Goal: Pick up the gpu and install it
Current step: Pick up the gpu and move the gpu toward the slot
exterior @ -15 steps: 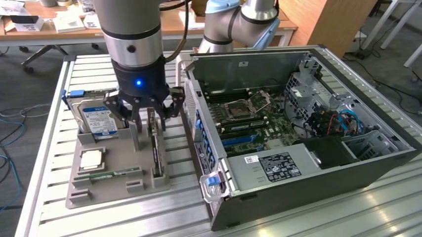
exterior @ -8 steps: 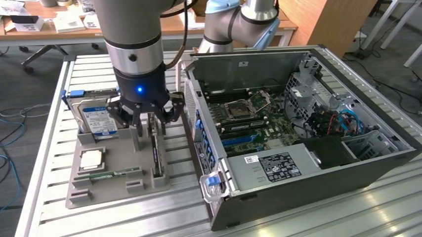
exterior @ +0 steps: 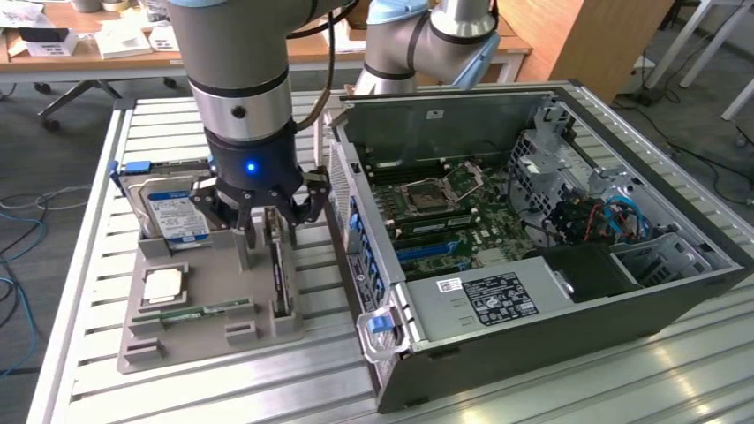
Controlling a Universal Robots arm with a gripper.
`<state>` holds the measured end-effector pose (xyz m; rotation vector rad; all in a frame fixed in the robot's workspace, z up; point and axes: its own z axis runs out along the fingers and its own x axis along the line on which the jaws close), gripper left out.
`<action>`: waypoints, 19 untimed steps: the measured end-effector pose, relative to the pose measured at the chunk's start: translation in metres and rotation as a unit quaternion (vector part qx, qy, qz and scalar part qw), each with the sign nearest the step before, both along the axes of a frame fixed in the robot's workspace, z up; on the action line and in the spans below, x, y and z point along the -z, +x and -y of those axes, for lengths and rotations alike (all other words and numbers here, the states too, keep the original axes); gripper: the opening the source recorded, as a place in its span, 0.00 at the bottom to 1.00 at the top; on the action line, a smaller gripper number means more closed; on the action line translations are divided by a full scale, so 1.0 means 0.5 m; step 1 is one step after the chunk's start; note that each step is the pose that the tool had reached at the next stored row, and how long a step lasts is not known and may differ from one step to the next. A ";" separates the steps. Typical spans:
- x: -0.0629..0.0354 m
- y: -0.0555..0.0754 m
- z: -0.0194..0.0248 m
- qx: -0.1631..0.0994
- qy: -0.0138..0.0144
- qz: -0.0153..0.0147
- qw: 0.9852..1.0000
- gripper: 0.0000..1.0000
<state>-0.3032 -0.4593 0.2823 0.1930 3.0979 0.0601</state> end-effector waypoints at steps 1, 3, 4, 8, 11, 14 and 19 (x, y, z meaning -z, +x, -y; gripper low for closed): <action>0.000 0.001 -0.0001 0.000 0.000 0.000 1.000 0.53; 0.000 0.004 0.0000 0.000 0.000 0.000 1.000 0.53; 0.000 0.005 0.0000 0.000 0.000 0.000 1.000 0.53; 0.003 0.005 0.0000 -0.014 0.000 0.000 1.000 0.53; 0.005 0.005 0.0000 -0.029 0.000 0.000 1.000 0.53; 0.013 0.004 0.0002 -0.031 0.000 0.000 1.000 0.53; 0.032 0.004 0.0000 -0.031 0.000 0.000 1.000 0.53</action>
